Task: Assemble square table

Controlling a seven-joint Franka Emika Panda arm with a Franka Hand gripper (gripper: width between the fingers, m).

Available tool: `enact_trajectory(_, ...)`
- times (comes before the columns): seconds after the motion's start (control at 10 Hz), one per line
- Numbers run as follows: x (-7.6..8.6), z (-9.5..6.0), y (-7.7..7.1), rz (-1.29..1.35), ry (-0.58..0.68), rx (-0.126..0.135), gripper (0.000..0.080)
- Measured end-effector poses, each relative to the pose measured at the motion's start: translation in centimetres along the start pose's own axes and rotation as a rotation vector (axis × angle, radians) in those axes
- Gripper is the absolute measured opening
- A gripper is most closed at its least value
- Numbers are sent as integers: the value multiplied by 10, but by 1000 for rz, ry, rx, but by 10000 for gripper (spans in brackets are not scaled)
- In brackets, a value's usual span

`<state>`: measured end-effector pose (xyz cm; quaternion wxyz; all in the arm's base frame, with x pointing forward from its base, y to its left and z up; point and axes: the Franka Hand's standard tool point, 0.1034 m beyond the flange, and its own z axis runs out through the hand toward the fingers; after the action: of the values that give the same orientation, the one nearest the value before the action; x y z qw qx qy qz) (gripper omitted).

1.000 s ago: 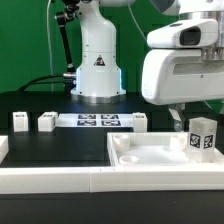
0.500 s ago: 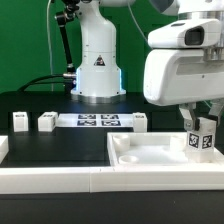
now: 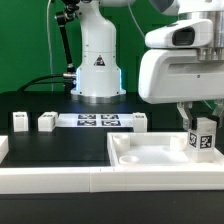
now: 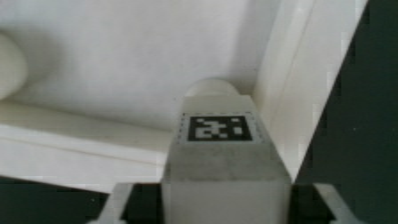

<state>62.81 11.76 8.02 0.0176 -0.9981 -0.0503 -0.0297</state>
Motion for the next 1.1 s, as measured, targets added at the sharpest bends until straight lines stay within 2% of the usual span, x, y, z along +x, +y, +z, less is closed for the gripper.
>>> enact_trajectory(0.1, 0, 0, 0, 171, 9, 14, 288)
enact_trajectory(0.4, 0, 1, -1, 409, 10, 15, 290)
enact_trajectory(0.6, 0, 1, 4, 565, 17, 15, 291)
enact_trajectory(1.1, -2, 0, 14, 763, 25, -19, 302)
